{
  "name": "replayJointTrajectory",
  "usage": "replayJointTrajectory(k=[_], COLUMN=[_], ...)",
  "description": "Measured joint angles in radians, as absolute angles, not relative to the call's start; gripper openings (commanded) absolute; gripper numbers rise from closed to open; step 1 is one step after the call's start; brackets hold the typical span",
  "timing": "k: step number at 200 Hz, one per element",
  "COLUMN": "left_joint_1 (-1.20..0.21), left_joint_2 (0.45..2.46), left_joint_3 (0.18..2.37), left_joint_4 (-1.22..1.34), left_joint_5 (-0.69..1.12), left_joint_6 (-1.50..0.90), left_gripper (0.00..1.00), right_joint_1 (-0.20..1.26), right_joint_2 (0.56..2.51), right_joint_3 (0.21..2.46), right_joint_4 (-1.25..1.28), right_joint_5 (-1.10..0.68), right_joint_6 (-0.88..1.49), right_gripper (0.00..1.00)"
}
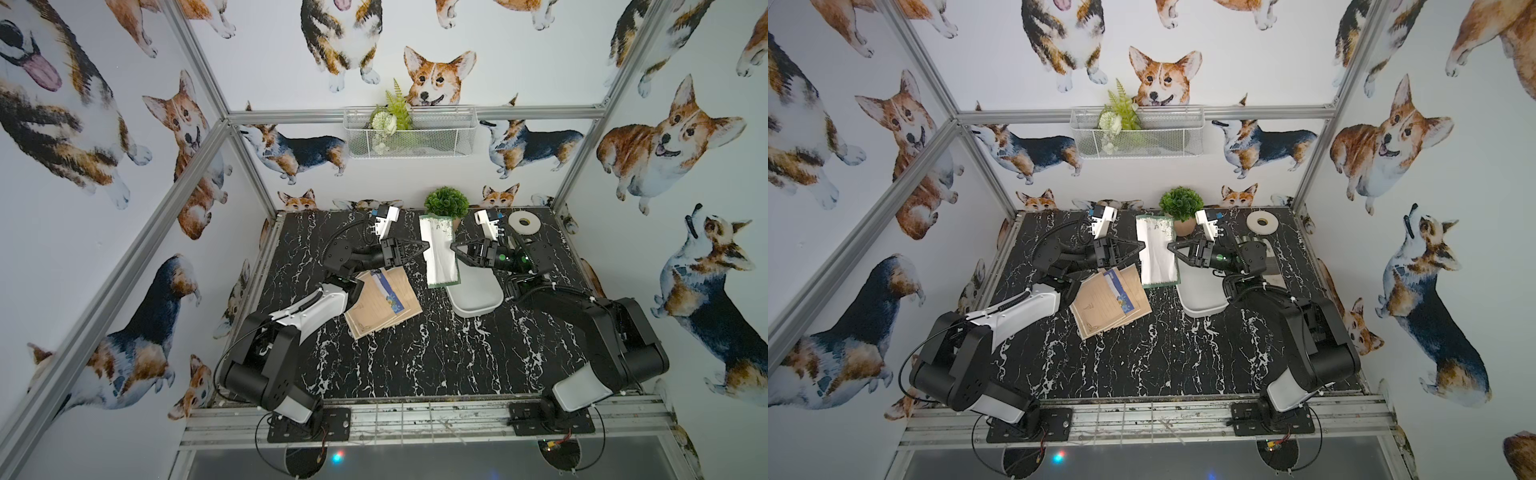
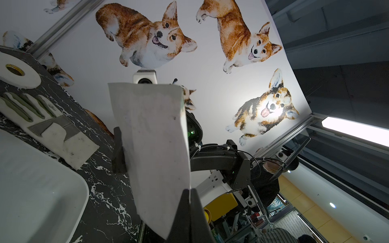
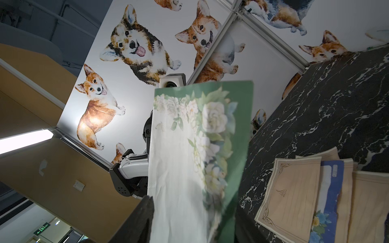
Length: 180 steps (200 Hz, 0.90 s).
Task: Take out the stationery paper from the storage box
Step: Place the stationery paper at the center of the board.
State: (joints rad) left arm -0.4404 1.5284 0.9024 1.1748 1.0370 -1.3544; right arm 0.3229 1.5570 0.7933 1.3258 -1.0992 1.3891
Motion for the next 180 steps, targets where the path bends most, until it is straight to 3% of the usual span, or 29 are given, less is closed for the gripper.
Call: replayJointTrajectory(k=[20,59,61,69,76,83,94,139,180], left_joint_1=[-0.439,-0.426,-0.426,-0.42,-0.417,-0.413,-0.405,-0.371,-0.298], left_joint_2=[1.518,1.496,1.494,1.485,1.474,1.462,1.435,1.337,1.396], left_joint_3=[0.897,0.887,0.886,0.883,0.882,0.881,0.884,1.072,1.093], left_joint_4=[1.136,1.053,1.048,1.025,0.996,0.958,0.868,0.13,-0.234], left_joint_5=[1.038,1.043,1.043,1.043,1.044,1.044,1.042,0.757,0.548], left_joint_6=[-1.331,-1.284,-1.28,-1.263,-1.247,-1.223,-1.165,-0.702,-0.514], left_gripper=[0.0,0.0,0.0,0.0,0.0,0.0,0.0,0.0,0.0], right_joint_1=[0.323,0.323,0.323,0.323,0.323,0.323,0.323,0.298,0.288], right_joint_2=[1.555,1.555,1.555,1.555,1.553,1.553,1.554,1.538,1.351], right_joint_3=[0.799,0.804,0.804,0.805,0.805,0.805,0.81,0.804,0.823], right_joint_4=[1.328,1.33,1.33,1.329,1.329,1.329,1.329,1.227,0.659], right_joint_5=[-1.099,-1.1,-1.1,-1.1,-1.1,-1.1,-1.103,-1.105,-1.004], right_joint_6=[1.39,1.396,1.396,1.396,1.398,1.4,1.402,1.36,1.013], right_gripper=[0.0,0.0,0.03,0.38,0.6,0.73,0.84,0.91,0.96])
